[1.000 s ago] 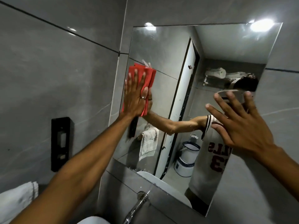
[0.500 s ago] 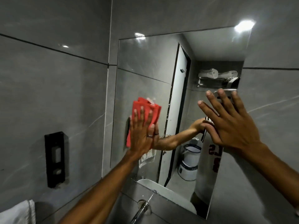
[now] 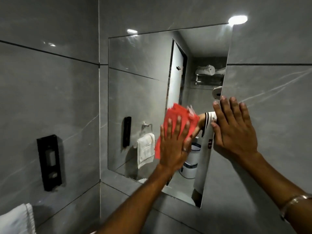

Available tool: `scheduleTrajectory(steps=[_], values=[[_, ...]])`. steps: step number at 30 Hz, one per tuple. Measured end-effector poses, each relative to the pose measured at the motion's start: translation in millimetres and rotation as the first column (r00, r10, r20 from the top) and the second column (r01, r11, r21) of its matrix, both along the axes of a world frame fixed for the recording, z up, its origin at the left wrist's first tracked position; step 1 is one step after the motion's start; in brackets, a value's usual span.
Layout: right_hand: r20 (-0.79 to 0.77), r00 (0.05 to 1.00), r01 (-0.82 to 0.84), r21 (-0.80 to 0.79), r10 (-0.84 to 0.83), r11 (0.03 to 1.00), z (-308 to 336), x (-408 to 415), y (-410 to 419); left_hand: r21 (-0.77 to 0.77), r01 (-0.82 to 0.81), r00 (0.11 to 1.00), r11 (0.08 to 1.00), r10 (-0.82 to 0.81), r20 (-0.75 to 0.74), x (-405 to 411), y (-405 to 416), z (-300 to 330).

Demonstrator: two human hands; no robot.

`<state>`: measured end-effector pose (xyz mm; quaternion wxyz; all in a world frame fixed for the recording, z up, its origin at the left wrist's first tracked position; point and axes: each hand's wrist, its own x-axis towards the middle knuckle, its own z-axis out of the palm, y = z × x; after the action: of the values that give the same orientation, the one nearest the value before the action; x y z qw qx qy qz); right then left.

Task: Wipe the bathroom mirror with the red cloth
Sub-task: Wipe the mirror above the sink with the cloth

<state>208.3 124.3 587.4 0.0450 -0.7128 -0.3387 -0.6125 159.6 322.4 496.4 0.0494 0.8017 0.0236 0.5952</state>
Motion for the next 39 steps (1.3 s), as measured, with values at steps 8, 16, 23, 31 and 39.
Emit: scheduleTrajectory(steps=[8, 16, 23, 31, 39], values=[[0.023, 0.999, 0.033, -0.118, -0.031, 0.992, -9.3, 3.3, -25.2, -0.136, 0.013, 0.998, 0.991, -0.005, 0.058, -6.8, -25.6, 47.7], [0.014, 0.999, 0.041, -0.131, -0.040, 0.991, -11.1, 0.5, -25.2, -0.242, -0.013, 0.982, 0.970, 0.058, 0.182, 4.4, -36.2, 66.8], [-0.067, 0.998, -0.007, -0.069, 0.002, 0.998, -27.0, 6.0, -14.5, -0.318, -0.036, 0.999, 0.947, 0.045, 0.020, 10.1, -90.4, -159.0], [-0.141, 0.989, -0.062, -0.091, 0.049, 0.994, -66.5, -0.3, -9.7, -0.642, -0.064, 0.989, 0.764, 0.132, 0.059, 10.6, -118.4, -193.3], [-0.085, 0.991, -0.117, -0.144, 0.106, 0.983, -69.8, 0.2, -14.3, -0.990, 0.081, 0.974, 0.119, 0.201, 0.104, 4.9, -59.5, -116.8]])
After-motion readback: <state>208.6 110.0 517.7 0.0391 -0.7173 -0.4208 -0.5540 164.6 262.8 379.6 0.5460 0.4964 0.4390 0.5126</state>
